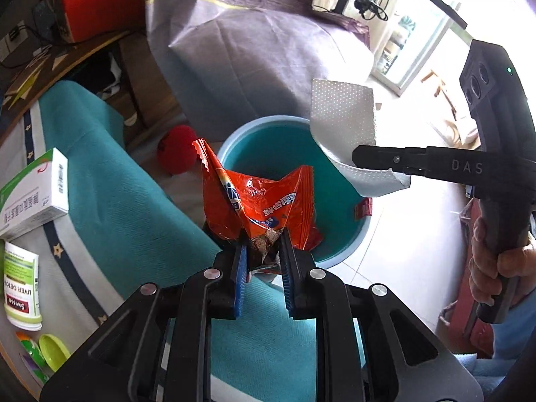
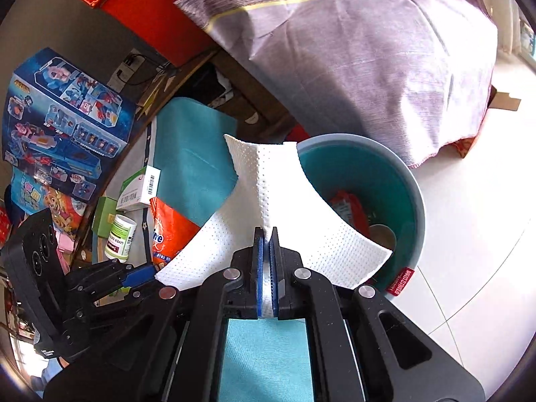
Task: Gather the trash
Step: 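Carry the wrapper and towel with both tools over the teal bin, then open both tools to drop the wrapper and towel into the bin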
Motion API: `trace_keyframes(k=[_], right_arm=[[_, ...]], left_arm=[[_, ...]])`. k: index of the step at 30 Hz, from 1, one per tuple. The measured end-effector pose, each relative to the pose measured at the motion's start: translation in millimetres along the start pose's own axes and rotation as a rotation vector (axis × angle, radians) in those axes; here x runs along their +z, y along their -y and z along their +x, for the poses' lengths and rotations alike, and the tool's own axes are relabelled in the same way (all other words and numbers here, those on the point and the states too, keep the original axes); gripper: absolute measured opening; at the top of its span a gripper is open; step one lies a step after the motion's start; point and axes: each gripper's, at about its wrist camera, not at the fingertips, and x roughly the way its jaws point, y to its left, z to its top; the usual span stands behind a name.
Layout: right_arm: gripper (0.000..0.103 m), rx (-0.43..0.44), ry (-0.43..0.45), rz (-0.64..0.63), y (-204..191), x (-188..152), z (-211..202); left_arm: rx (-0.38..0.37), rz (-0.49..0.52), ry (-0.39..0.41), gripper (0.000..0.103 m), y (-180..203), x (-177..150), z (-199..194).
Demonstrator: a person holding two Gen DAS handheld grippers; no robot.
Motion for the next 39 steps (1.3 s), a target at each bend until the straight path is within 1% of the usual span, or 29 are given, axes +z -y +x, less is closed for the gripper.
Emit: trace_keyframes(k=[4, 7, 8, 9, 10, 11, 12, 14, 19, 24, 25, 26, 27, 28, 29, 30, 31, 32, 33, 35, 37, 39], right_arm=[[0.004, -0.006, -0.013, 0.026, 15.0, 3.4, 4.3], [0.004, -0.01, -0.023, 0.039, 22.6, 6.2, 8.0], [0.004, -0.012, -0.027, 0.042, 23.8, 7.0, 9.7], [0.004, -0.014, -0.03, 0.045, 24.7, 7.7, 11.3], [0.004, -0.016, -0.033, 0.049, 26.2, 8.2, 12.6], [0.004, -0.017, -0.036, 0.052, 27.6, 8.9, 14.3], [0.004, -0.019, -0.038, 0.054, 28.6, 9.4, 15.1], [0.004, -0.023, -0.042, 0.059, 31.2, 10.5, 17.2], [0.004, -0.031, -0.05, 0.067, 32.7, 13.0, 22.8], [0.008, -0.036, -0.062, 0.07, 29.6, 13.8, 28.8], [0.011, -0.037, -0.064, 0.072, 29.4, 13.6, 29.6], [0.022, -0.038, -0.066, 0.074, 28.6, 13.7, 30.7], [0.029, -0.039, -0.065, 0.075, 27.8, 13.7, 31.1], [0.043, -0.043, -0.061, 0.074, 26.3, 13.4, 30.9], [0.046, -0.05, -0.059, 0.069, 24.3, 13.0, 30.6], [0.046, -0.051, -0.059, 0.065, 22.6, 12.9, 30.4], [0.05, -0.05, -0.061, 0.067, 21.3, 12.9, 30.8], [0.056, -0.051, -0.061, 0.071, 20.5, 12.5, 30.5], [0.059, -0.055, -0.057, 0.073, 19.9, 12.2, 29.5], [0.069, -0.067, -0.051, 0.075, 18.0, 11.6, 27.6], [0.073, -0.073, -0.053, 0.084, 16.3, 10.0, 26.3], [0.075, -0.077, -0.056, 0.089, 13.5, 8.4, 25.1]], left_arm=[[-0.024, 0.027, -0.038, 0.019, 13.3, 10.7, 23.4], [-0.037, 0.038, -0.057, 0.022, 17.8, 16.5, 35.4], [-0.034, 0.04, -0.061, 0.033, 18.9, 18.5, 39.3], [-0.027, 0.04, -0.06, 0.042, 18.7, 19.9, 40.6], [-0.018, 0.039, -0.054, 0.056, 18.8, 21.4, 42.5], [-0.013, 0.037, -0.049, 0.063, 18.6, 23.6, 44.0], [-0.012, 0.034, -0.048, 0.064, 17.6, 24.6, 45.7], [-0.012, 0.029, -0.052, 0.071, 15.7, 25.1, 48.8], [-0.006, -0.001, -0.053, 0.081, 7.3, 22.1, 49.1], [-0.017, -0.04, -0.037, 0.087, -1.8, 16.2, 40.6], [-0.019, -0.045, -0.033, 0.087, -2.5, 15.3, 39.1], [-0.022, -0.051, -0.03, 0.088, -3.8, 14.4, 37.1], [-0.024, -0.055, -0.028, 0.088, -4.3, 13.9, 36.0], [-0.026, -0.059, -0.026, 0.089, -5.0, 13.5, 34.5], [-0.027, -0.062, -0.024, 0.089, -5.8, 12.9, 33.3], [-0.027, -0.064, -0.021, 0.09, -6.6, 12.1, 32.0], [-0.028, -0.067, -0.019, 0.09, -7.6, 11.2, 30.7], [-0.031, -0.071, -0.018, 0.09, -8.7, 10.4, 29.6], [-0.032, -0.074, -0.016, 0.091, -9.6, 9.5, 29.0], [-0.035, -0.08, -0.012, 0.091, -11.3, 7.4, 26.4], [-0.036, -0.086, -0.006, 0.092, -13.3, 4.9, 23.3], [-0.039, -0.093, 0.0, 0.092, -15.4, 2.7, 20.1]])
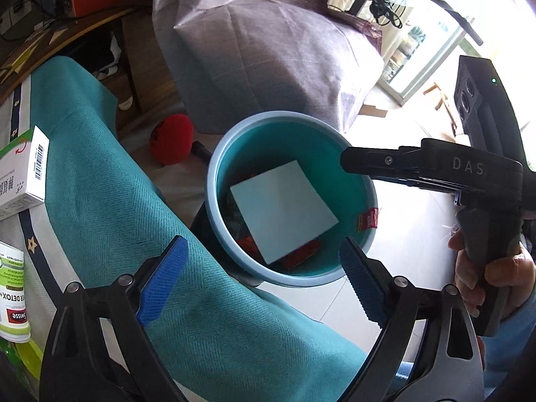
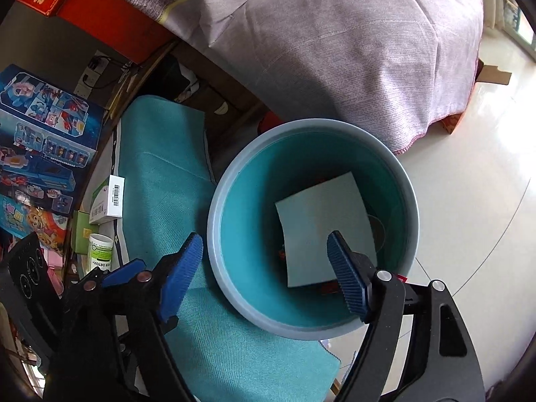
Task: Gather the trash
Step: 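Open both tools to drop the wrapper and towel into the bin, then move both tools back to the table toward the clear red-rimmed lids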
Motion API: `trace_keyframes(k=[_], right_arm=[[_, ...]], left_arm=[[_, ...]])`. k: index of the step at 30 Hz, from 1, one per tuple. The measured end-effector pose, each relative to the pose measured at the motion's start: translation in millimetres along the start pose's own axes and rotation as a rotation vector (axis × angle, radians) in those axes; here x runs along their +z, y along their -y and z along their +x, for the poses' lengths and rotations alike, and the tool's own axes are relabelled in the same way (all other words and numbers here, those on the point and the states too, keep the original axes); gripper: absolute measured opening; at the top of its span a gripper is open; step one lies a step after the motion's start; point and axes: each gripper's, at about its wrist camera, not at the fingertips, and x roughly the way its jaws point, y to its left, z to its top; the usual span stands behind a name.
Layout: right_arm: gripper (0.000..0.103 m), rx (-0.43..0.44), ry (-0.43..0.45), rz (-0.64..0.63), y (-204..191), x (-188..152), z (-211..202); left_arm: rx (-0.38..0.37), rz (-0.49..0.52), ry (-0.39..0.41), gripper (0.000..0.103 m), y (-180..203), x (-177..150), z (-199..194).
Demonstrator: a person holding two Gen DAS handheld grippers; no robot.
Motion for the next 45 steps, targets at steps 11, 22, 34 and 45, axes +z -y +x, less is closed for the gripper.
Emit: trace_keyframes(k=[11, 22, 34, 45], right_arm=[[0.077, -0.002, -0.019, -0.013, -26.9, -13.1, -3.2], [0.077, 0.004, -0.037, -0.081, -71.0, -30.7, -1.9], [0.077, 0.023, -0.108, -0.225, -153.4, -55.2, 20.1], [0.077, 0.046, -0.193, -0.421, -258.7, -90.8, 49.1]], left_arm=[[0.003, -0.031, 0.047, 0.094, -16.2, -18.1, -30.7], [0.036, -0.084, 0.103, 0.095, -44.5, -46.3, -70.5], [0.111, -0.26, 0.196, 0.095, -121.7, -105.6, -136.7], [0.22, -0.478, 0.29, 0.095, -211.8, -190.1, -202.4]])
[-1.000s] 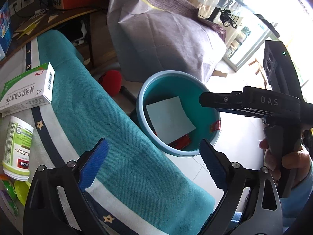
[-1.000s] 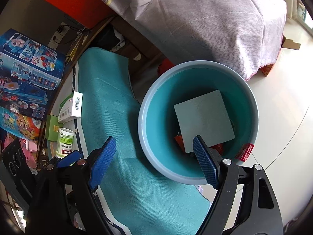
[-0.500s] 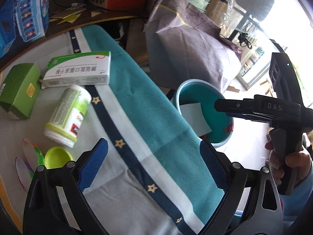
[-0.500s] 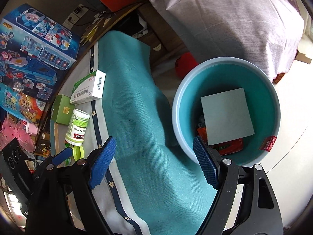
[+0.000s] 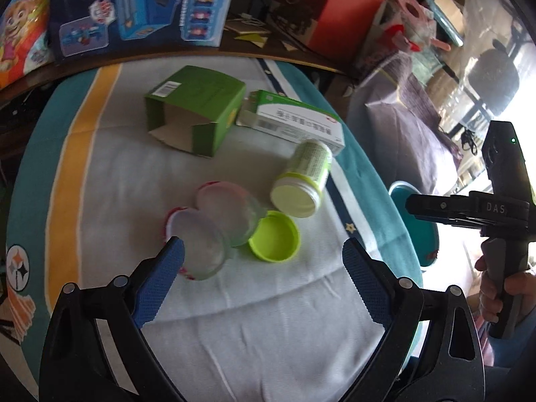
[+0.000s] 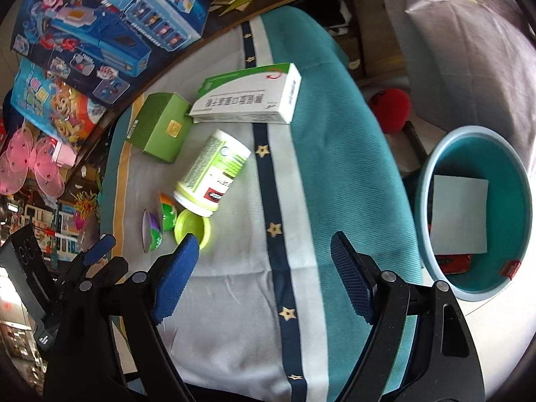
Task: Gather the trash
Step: 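Move both tools back to the table toward the clear red-rimmed lids, then grasp a clear red-rimmed lid with the right tool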
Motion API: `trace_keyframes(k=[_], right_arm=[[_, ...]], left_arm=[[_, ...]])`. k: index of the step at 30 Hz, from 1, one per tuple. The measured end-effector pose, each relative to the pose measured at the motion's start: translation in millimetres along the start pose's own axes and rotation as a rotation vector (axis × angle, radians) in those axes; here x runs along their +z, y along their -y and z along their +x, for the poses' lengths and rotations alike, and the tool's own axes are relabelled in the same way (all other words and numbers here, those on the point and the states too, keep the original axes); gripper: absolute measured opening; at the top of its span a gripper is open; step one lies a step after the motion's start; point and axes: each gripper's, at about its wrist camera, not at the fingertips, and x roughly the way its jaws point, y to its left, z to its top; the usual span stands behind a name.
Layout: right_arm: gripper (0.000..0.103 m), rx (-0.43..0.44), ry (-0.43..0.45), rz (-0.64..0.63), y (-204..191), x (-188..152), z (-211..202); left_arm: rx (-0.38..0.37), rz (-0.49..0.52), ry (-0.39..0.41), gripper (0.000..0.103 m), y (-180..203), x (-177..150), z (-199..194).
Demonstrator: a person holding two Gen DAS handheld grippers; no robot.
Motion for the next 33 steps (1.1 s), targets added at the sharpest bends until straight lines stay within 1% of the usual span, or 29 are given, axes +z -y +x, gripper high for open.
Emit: trace_keyframes(k=[4, 7, 13, 21, 26, 27, 29, 30, 32, 33], right_arm=[[0.077, 0.016, -0.018, -0.042, -29.3, 4.6, 7.7], [0.077, 0.015, -0.026, -0.076, -48.2, 6.7, 12.3], [0.077, 0.006, -0.045, -0.129, -78.5, 14.4, 23.4], [0.077, 0.021, -0.097, -0.168, -111.6, 27.5, 49.3], [0.076, 0.001, -0.095, -0.225, -134.9, 35.5, 65.9], [0.074, 0.001, -0.089, -0.243, -140.7, 37.1, 69.3], [0.058, 0.005, -0.09, -0.275, -150.5, 39.4, 77.0], [0.055, 0.011, -0.096, -0.284, -153.3, 40.4, 80.9], [0.042, 0.002, -0.107, -0.31, -160.1, 42.4, 91.7], [0.04, -0.005, -0.112, -0.319, -161.9, 43.0, 96.2]], left_arm=[[0.027, -0.09, -0.003, 0.095, -49.4, -6.7, -5.1], [0.043, -0.125, -0.01, 0.095, -72.5, -11.8, -4.6], [0.052, -0.136, -0.036, 0.095, -85.0, -15.9, 7.6], [0.046, -0.116, -0.058, 0.095, -86.6, -15.3, 21.1], [0.046, -0.111, -0.058, 0.095, -91.8, -13.1, 24.1], [0.045, -0.111, -0.058, 0.095, -93.2, -13.1, 24.5], [0.043, -0.106, -0.057, 0.095, -94.2, -13.4, 25.3], [0.043, -0.101, -0.058, 0.095, -94.3, -13.8, 25.8], [0.039, -0.092, -0.062, 0.095, -94.1, -14.6, 27.3], [0.036, -0.087, -0.066, 0.095, -93.9, -14.9, 28.6]])
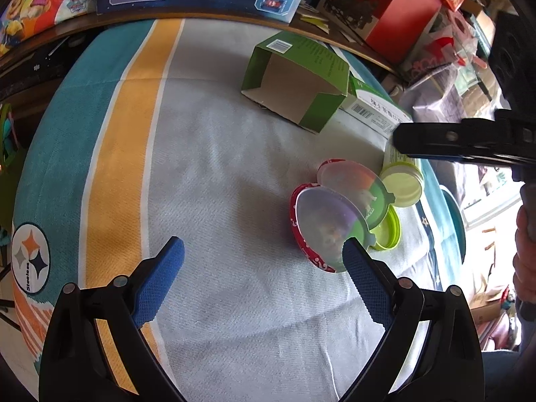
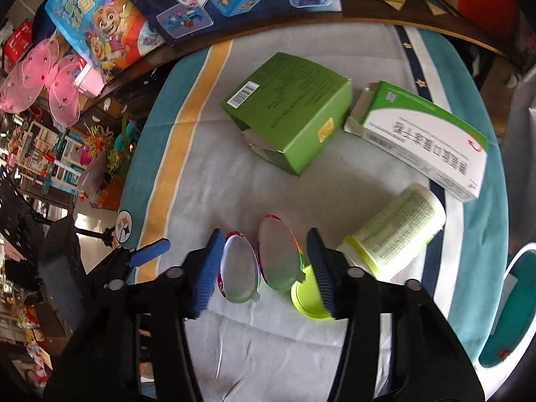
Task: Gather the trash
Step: 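Grasp a clear red-rimmed lid with the right tool, then grasp the other red-rimmed lid with the left tool while the right tool holds its lid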
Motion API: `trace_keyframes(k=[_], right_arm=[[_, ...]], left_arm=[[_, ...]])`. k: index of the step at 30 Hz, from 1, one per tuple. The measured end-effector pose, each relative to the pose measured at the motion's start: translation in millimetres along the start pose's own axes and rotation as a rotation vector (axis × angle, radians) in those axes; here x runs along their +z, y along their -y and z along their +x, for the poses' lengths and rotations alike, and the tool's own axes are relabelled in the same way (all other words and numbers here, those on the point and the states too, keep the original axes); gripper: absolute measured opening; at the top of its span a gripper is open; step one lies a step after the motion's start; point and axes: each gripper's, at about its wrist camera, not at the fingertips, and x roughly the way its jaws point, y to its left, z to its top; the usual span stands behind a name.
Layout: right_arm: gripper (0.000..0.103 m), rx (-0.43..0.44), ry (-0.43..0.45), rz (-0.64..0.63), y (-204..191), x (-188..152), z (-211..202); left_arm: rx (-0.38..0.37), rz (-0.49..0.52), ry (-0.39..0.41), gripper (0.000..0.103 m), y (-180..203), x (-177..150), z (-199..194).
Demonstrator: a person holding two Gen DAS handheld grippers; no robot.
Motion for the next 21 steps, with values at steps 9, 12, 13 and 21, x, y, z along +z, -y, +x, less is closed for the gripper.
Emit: trace_keyframes(k=[9, 12, 13, 21], right_arm=[[0.023, -0.06, -0.082, -0.036, 5.9, 8.9, 35.7], [0.023, -0.072, -0.108, -0.039, 8.4, 5.3, 43.9], [0.023, -0.074, -0.115, -0.04, 9.2, 3.7, 46.4], [0.005, -0.088, -0.088, -0.092, 5.3, -1.2, 45.5]], left_arm=[[-0.015, 0.021, -0.027, 0.095, 4.0, 2.8, 14.6], [-0.013, 0.037, -0.032, 0.095, 9.2, 3.6, 18.1], [-0.012, 0.045, -0.033, 0.095, 11.2, 3.9, 18.9], [-0.018, 0.058, -0.029, 0.095, 19.2, 4.5, 22.7]])
